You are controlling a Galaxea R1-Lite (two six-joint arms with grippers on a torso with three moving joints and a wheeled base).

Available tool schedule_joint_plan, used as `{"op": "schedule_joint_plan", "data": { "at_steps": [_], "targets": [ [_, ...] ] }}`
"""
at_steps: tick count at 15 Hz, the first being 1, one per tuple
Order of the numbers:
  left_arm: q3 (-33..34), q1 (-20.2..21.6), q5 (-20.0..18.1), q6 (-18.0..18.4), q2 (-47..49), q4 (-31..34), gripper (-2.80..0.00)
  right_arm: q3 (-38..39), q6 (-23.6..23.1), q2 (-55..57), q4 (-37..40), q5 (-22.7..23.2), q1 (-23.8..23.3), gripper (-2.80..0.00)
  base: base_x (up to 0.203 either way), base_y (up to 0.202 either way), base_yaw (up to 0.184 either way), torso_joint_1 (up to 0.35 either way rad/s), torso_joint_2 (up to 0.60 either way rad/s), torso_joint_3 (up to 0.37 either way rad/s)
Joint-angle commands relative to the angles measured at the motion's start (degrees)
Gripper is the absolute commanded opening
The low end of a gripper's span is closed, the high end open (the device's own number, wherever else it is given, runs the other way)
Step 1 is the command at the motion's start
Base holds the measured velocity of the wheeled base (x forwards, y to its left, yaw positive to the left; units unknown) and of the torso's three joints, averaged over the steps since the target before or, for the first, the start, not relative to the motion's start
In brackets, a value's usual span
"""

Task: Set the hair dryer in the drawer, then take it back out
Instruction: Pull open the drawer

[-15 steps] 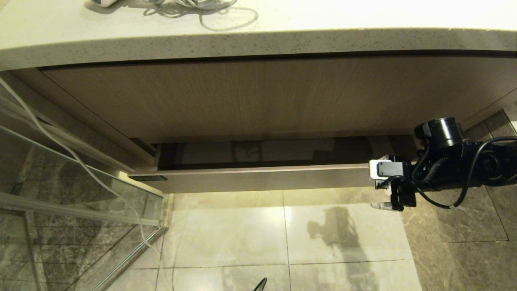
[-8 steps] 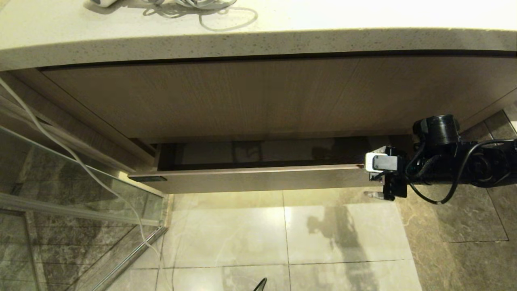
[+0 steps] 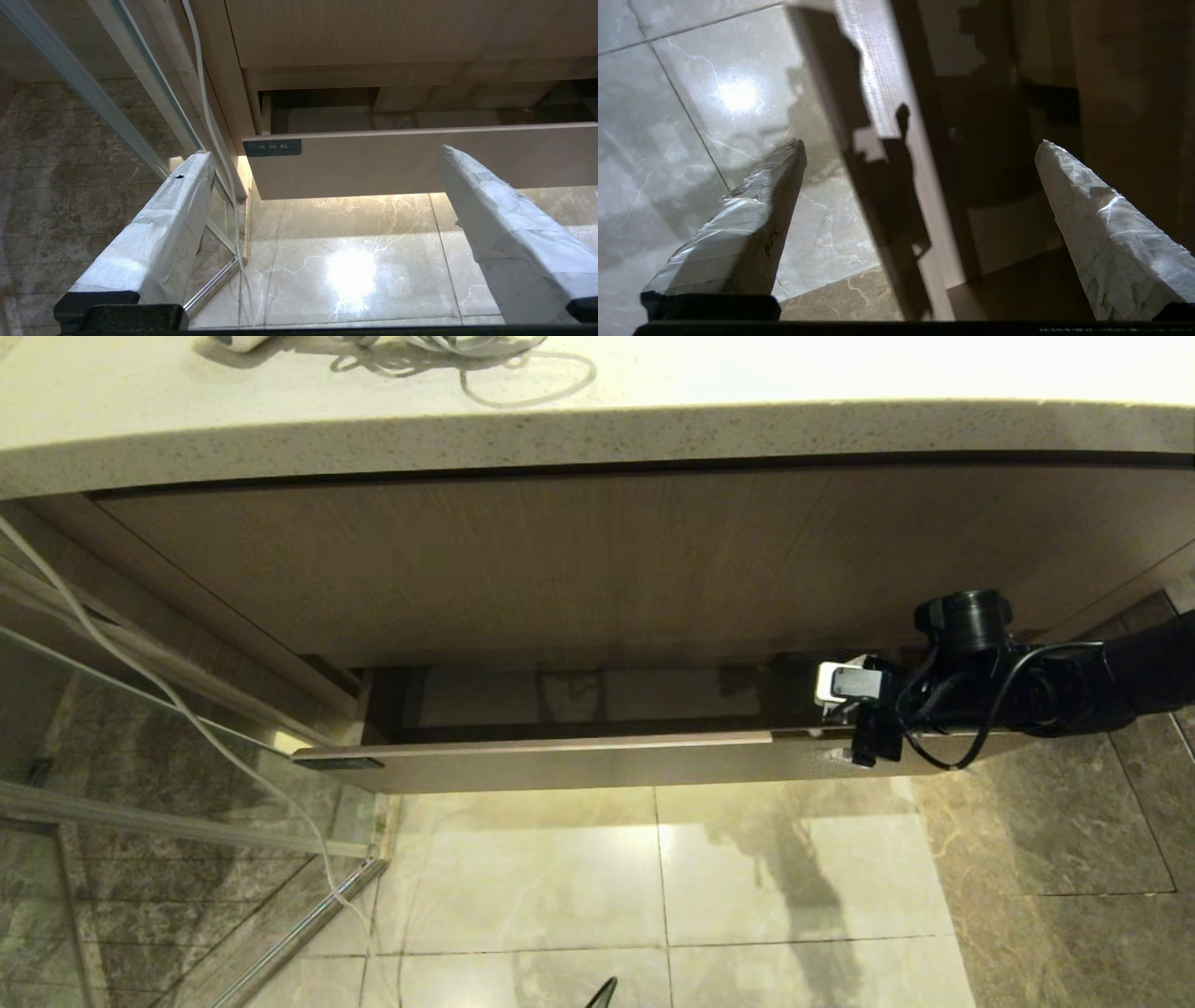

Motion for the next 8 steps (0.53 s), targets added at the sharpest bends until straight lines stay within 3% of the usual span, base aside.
{"op": "schedule_joint_plan", "data": {
  "at_steps": [1,6,8],
  "targets": [
    [2.3,0.0,0.0,0.0,0.0,-0.1,0.0,0.2,-0.4,-4.2,1.8,0.4,-1.1,0.0,0.0,0.0,0.0,0.0,0.0,0.0],
    [2.3,0.0,0.0,0.0,0.0,-0.1,0.0,12.1,-2.3,-16.4,6.7,0.1,-2.8,0.0,0.0,0.0,0.0,0.0,0.0,0.0],
    [2.3,0.0,0.0,0.0,0.0,-0.1,0.0,12.5,-3.0,-15.6,7.4,-0.2,-2.9,0.0,0.0,0.0,0.0,0.0,0.0,0.0]
  ]
}}
